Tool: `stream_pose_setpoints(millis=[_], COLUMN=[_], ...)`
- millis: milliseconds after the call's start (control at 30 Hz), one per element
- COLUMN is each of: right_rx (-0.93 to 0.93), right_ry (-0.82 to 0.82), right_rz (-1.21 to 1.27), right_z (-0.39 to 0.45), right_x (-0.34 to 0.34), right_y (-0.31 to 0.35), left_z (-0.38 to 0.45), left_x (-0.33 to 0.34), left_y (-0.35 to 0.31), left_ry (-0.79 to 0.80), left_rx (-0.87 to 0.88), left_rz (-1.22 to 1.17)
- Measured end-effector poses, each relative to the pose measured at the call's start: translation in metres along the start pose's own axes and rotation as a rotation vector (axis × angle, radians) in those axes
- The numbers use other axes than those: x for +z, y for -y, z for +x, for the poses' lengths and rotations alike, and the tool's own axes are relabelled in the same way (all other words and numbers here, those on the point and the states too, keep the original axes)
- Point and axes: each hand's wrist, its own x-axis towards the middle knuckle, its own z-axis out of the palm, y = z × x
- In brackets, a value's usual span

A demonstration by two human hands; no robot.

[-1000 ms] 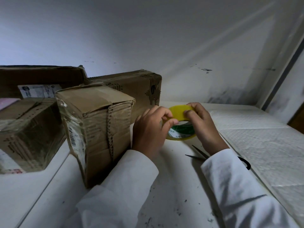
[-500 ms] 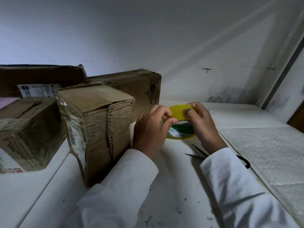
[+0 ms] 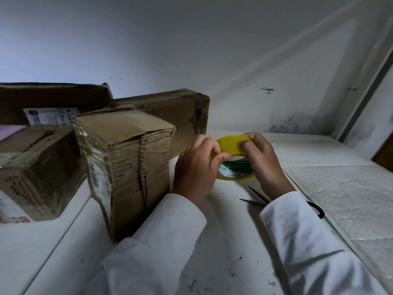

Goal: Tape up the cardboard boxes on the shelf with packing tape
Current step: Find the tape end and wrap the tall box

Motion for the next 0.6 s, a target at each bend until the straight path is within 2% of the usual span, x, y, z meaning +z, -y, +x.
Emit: stream_pose_setpoints(millis=[200, 333, 467, 600], right_rx=[0.01, 0.023, 0.054, 0.07], right_ry=[-0.022, -0.095, -0.101, -0.099], right_rz=[0.042, 0.054, 0.059, 0.052], right_z=[0.0007, 0.0014, 0.0004, -0.001], right_x=[-0.0034, -0.0038, -0.0029, -0.0029], right_y=[-0.0008, 0.0, 0.0025, 0.0046], left_z=[-0.0033, -0.0027, -0.0014, 0.0001], left_x=[-0.0014, -0.004, -0.0067, -0.0064], left_y=[-0.0019, -0.002, -0.0028, -0.0042], left_ry=[0.045, 0.104, 0.04, 0.075], left_rx=[-0.028, -0.047, -0.074, -0.136], left_rz=[-0.056, 0.013, 0.018, -0.032])
